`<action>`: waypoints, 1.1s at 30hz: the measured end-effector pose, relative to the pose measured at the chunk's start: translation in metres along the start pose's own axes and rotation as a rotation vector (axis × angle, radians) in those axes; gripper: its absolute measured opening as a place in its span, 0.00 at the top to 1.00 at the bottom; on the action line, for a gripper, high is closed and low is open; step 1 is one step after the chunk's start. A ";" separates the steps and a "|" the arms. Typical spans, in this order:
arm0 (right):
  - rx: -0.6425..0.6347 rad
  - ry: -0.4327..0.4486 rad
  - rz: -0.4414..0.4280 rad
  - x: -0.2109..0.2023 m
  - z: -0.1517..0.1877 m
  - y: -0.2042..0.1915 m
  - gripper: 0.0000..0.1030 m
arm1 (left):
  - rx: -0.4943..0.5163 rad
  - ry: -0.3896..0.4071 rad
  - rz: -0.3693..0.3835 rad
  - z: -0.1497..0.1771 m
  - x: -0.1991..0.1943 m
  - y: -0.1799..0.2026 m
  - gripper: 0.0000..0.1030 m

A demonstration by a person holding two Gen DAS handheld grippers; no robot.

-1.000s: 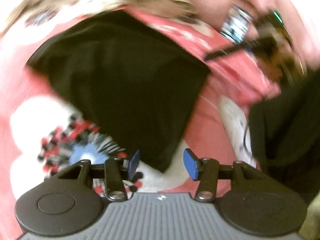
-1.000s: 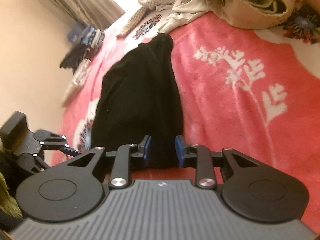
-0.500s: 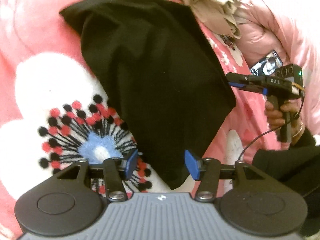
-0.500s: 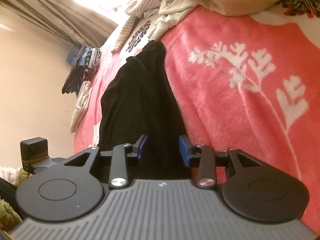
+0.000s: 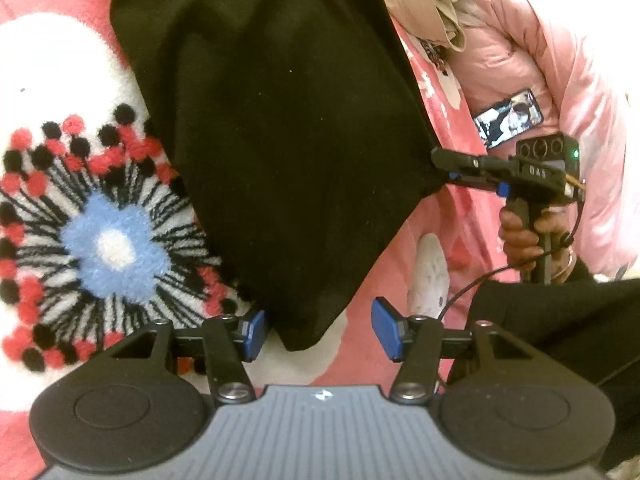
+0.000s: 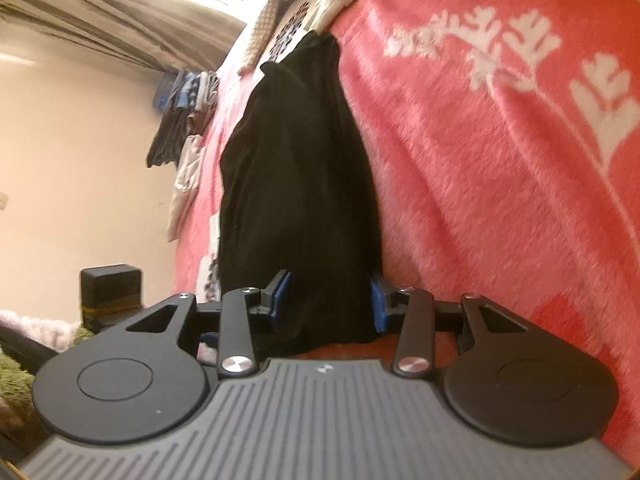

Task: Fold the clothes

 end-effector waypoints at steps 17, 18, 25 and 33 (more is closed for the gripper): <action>-0.037 -0.039 -0.039 0.013 0.000 -0.027 0.90 | -0.041 0.097 0.014 -0.012 -0.031 0.007 0.90; -0.053 -0.033 -0.059 0.013 -0.003 -0.035 0.91 | -0.041 0.117 0.037 -0.016 -0.043 0.010 0.90; -0.250 0.005 -0.178 0.042 -0.114 -0.123 0.92 | -0.133 0.481 0.143 -0.119 -0.176 -0.002 0.90; -0.456 0.170 -0.390 0.016 -0.201 -0.247 0.92 | -0.101 0.737 0.225 -0.153 -0.278 0.014 0.90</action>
Point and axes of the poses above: each gripper's, at about its wrist camera, not at the fingertips, and x roughly the way its jaws point, y to its right, z to its underside, the point moved 9 cm from there along x, roughly the way its jaws point, and after that the axes turned 14 degrees about -z, right-handed, at the moved point
